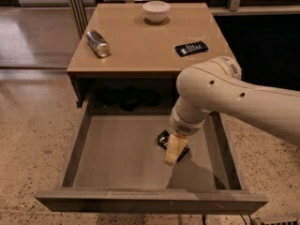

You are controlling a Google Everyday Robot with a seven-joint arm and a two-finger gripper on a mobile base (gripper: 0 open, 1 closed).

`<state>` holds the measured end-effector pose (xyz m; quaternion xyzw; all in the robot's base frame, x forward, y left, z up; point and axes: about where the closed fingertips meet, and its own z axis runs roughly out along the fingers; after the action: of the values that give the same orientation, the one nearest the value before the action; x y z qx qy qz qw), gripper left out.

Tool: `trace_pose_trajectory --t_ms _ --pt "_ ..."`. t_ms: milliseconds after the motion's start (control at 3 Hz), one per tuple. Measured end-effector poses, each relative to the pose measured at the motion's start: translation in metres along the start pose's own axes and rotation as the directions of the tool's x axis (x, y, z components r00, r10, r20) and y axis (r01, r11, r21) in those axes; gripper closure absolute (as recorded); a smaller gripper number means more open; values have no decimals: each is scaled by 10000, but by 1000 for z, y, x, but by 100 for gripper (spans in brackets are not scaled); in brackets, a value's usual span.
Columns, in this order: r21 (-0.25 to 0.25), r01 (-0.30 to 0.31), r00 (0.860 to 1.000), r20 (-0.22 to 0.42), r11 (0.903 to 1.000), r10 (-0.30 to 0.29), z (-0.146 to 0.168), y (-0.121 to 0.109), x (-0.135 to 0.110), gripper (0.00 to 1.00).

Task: Pick rxbar chocolate from top drawer and place on counter

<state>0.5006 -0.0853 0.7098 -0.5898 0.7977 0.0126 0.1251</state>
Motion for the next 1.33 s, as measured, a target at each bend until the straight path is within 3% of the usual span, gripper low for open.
trace_pose_trajectory --t_ms 333,667,1000,1333 --pt "40 -202 9998 41 9998 202 -1 -5 2 0" --pt "237 -903 9959 51 9956 902 3 -25 1 0" --pt "328 -1729 9849 126 9844 1726 14 -53 0 0" --pt "-271 -2713 9616 365 9621 2722 45 -65 2 0"
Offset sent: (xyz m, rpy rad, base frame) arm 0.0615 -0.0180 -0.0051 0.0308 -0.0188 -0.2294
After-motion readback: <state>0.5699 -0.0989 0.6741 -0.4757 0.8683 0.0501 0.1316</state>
